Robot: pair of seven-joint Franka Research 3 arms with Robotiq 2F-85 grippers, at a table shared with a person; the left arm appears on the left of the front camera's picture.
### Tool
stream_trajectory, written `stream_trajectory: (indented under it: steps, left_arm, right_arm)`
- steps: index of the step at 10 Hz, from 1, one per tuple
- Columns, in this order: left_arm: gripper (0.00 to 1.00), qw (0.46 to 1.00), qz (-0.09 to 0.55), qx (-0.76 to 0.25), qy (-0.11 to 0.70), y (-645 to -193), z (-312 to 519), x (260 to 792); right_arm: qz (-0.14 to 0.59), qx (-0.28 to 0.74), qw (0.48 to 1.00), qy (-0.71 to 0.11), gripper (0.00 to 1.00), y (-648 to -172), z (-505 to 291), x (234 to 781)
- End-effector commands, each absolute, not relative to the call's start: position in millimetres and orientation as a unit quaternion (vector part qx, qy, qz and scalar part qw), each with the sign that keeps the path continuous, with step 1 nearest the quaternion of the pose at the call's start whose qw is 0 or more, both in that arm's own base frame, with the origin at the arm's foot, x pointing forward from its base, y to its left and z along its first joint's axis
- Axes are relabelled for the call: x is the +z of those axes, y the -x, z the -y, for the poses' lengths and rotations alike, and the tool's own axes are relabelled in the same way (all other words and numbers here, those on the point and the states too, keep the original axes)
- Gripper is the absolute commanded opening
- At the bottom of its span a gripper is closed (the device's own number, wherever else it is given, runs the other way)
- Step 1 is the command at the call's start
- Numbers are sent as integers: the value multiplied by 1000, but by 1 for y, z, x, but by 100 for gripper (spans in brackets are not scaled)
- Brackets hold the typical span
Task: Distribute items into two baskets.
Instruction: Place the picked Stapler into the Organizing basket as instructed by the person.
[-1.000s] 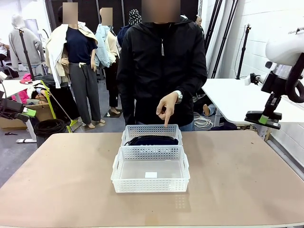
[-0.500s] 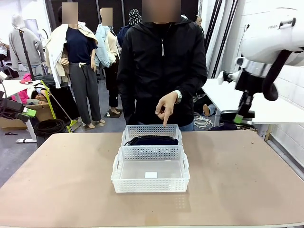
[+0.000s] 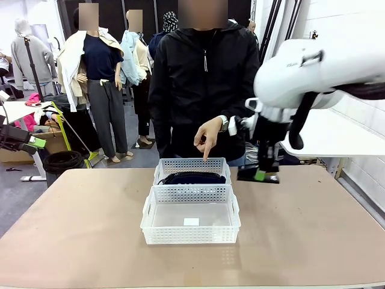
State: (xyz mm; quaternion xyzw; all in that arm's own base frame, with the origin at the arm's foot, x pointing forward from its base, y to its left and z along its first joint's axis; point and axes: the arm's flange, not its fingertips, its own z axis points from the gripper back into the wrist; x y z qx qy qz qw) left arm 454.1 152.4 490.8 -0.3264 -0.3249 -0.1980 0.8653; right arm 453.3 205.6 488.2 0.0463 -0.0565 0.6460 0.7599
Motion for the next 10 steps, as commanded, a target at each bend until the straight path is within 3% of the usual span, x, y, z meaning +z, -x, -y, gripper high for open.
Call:
stream_trajectory:
  steps: [1,8,10]
  left_arm:
    - [100,866,322,-198,327,-452,-154,492]
    - [100,866,322,-198,327,-452,-154,492]
    - [100,866,322,-198,327,-452,-154,492]
  right_arm:
    - [69,675,733,-50,0,-461,-237,480]
    - [73,774,626,-68,0,-456,-359,424]
    - [66,771,629,-73,0,-457,-376,407]
